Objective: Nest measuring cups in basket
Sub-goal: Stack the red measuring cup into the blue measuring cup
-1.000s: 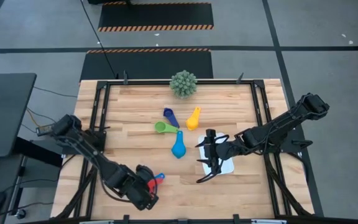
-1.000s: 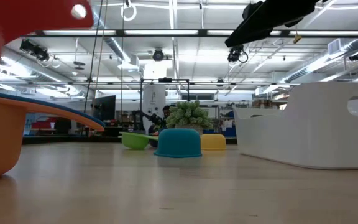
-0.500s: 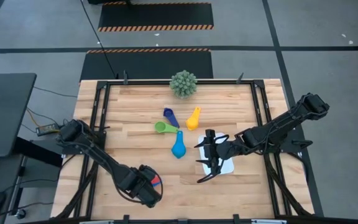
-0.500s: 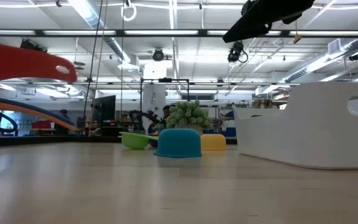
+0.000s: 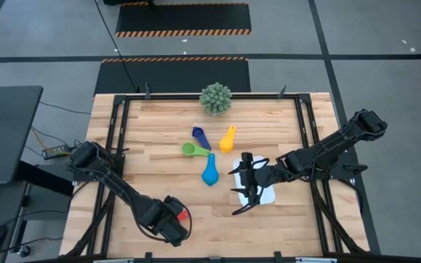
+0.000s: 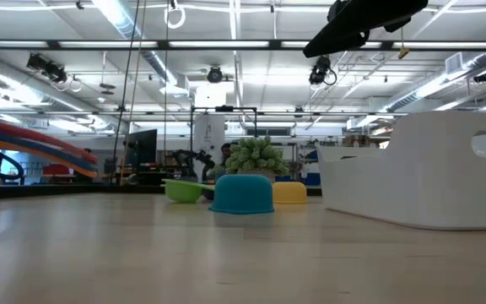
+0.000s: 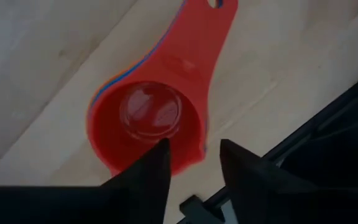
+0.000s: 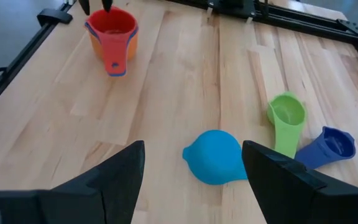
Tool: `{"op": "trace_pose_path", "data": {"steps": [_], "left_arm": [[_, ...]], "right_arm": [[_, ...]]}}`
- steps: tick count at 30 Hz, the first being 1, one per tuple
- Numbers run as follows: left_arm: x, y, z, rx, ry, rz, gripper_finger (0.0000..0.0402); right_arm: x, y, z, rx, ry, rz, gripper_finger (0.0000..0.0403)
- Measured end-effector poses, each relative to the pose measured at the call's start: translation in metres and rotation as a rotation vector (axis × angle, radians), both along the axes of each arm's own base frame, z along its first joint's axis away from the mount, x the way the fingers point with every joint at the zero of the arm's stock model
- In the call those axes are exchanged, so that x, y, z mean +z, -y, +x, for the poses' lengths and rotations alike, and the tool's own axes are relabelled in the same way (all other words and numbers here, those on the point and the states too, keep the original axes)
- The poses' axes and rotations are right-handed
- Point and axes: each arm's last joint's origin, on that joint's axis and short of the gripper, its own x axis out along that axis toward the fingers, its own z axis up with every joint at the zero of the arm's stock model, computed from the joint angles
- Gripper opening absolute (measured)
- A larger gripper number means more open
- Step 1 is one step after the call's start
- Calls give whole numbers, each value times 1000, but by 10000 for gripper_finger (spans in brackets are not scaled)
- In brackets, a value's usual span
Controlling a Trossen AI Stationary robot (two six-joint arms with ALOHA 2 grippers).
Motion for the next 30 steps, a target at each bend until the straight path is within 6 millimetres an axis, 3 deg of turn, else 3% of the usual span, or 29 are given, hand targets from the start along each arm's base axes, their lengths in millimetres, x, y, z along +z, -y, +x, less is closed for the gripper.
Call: {"op": "trace_pose_path", "data": {"steps": [8, 17, 25, 30], "left_arm": [[-1, -2, -20, -103, -49, 183, 160], [-25, -18, -21, -184, -126, 205, 160], [-27, -28, -10, -264, -84, 175, 160], [-39, -38, -14, -271, -139, 157, 160]], "right_arm": [[0, 0, 0, 0, 2, 6, 277], [4, -1, 2, 11, 43, 20, 277], [4, -1, 2, 13, 42, 15, 277], [4, -1, 2, 19, 41, 19, 277]]}}
